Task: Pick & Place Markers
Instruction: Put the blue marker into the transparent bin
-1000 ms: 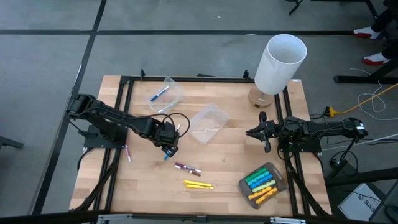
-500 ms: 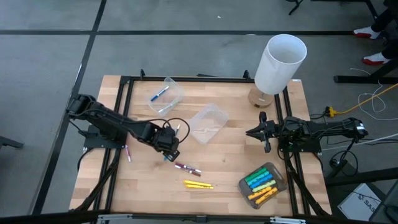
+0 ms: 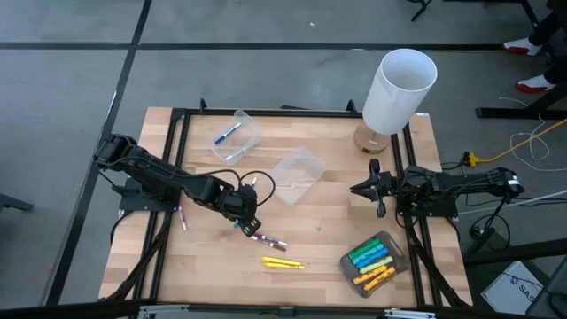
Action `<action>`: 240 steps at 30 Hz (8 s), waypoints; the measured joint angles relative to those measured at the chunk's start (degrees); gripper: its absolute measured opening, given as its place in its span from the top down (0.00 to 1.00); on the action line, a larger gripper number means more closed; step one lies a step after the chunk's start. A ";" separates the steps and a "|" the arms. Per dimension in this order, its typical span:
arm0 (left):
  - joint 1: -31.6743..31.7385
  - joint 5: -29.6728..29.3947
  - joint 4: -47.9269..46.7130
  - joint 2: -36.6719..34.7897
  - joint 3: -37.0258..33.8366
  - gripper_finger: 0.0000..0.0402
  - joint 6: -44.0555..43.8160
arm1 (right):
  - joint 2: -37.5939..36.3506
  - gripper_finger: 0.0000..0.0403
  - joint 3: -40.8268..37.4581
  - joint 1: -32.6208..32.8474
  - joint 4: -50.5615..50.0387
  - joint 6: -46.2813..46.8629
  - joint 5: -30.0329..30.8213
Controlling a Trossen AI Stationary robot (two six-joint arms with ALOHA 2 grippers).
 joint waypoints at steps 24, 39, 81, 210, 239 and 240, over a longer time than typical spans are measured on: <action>1.23 8.09 -15.99 11.73 9.50 0.55 3.09 | -0.02 0.90 0.00 -0.01 0.00 0.00 -0.04; 5.16 3.62 -18.75 12.55 9.18 0.49 6.01 | 0.00 0.90 0.00 0.00 0.00 0.00 -0.01; 5.78 4.22 -11.07 14.81 3.08 0.47 3.20 | 0.00 0.90 0.00 -0.01 0.00 0.00 0.00; 61.83 4.33 -14.47 7.91 5.18 0.93 58.21 | -0.02 0.90 0.00 0.00 0.00 0.00 -0.01; 61.83 4.54 -14.40 8.17 5.18 0.84 58.15 | 0.00 0.90 0.00 0.01 0.00 0.00 -0.01; 61.83 4.53 -14.40 8.17 5.18 0.83 58.34 | -0.02 0.90 0.00 -0.01 0.00 0.00 -0.01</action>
